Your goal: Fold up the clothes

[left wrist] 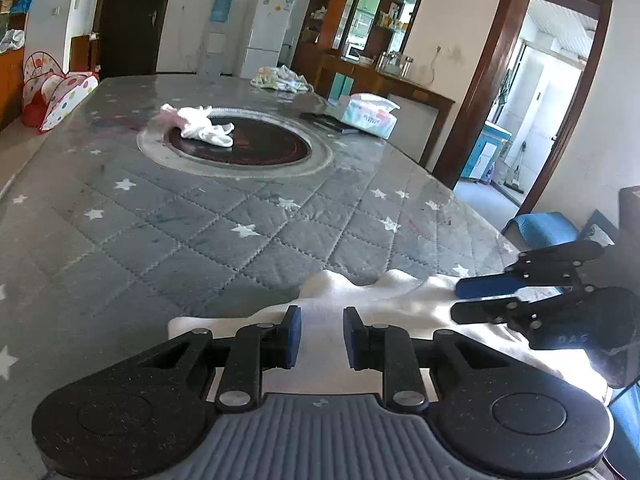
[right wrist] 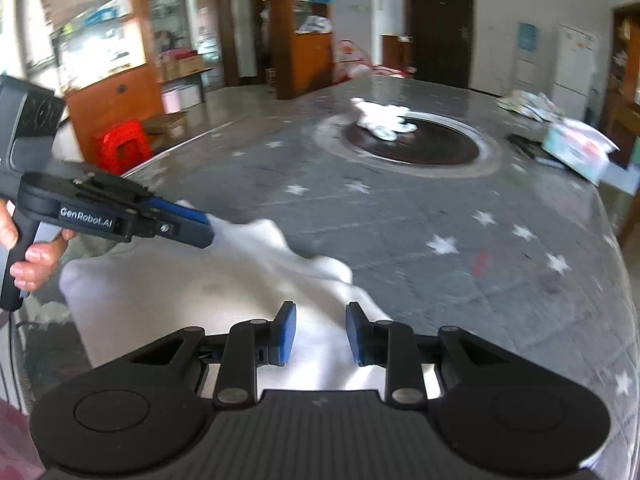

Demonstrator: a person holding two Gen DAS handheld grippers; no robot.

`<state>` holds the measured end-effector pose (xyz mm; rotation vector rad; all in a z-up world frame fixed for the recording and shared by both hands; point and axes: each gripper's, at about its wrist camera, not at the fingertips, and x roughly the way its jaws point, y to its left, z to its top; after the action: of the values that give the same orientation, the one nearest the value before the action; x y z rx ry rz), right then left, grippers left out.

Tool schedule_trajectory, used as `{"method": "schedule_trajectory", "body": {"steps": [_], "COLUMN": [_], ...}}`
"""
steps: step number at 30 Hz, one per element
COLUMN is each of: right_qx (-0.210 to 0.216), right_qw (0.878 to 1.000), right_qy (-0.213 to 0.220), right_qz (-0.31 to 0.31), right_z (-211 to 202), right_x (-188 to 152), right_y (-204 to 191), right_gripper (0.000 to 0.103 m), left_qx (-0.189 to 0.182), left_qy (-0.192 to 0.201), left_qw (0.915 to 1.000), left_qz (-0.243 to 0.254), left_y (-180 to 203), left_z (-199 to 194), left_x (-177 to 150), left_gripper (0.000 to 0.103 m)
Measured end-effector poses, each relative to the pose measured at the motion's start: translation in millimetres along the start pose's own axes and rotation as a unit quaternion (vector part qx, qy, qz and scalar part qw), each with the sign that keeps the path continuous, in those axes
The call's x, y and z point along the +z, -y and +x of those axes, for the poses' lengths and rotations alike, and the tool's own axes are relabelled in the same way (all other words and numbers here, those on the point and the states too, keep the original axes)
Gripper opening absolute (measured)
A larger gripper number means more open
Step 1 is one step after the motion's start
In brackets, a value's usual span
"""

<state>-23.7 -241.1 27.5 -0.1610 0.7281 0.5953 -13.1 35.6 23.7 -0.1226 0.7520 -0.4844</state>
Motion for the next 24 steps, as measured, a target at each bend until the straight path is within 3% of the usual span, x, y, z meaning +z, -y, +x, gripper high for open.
{"method": "schedule_trajectory", "body": {"steps": [9,16,24], "right_qx": [-0.002,-0.014,0.005], "right_qw": [1.000,1.000,0.999], "right_qy": [0.011,0.007,0.011], "right_qz": [0.023,0.016,-0.045], "right_z": [-0.8,-5.1,-23.4], "right_x": [-3.5,-6.5,-1.7], "right_y": [11.3,5.3,-31.3], "right_gripper": [0.028,0.033,0.038], "left_qx": [-0.003,0.017,0.058], "left_qy": [0.000,0.012,0.022], "left_qw": [1.0000,0.9997,0.9977], "left_qz": [-0.003,-0.011,-0.025], "left_y": [5.5,2.4,-7.4], "left_z": [11.2,-11.8,-47.3], "left_x": [8.9,3.0,-16.0], "left_gripper": [0.025,0.037,0.050]}}
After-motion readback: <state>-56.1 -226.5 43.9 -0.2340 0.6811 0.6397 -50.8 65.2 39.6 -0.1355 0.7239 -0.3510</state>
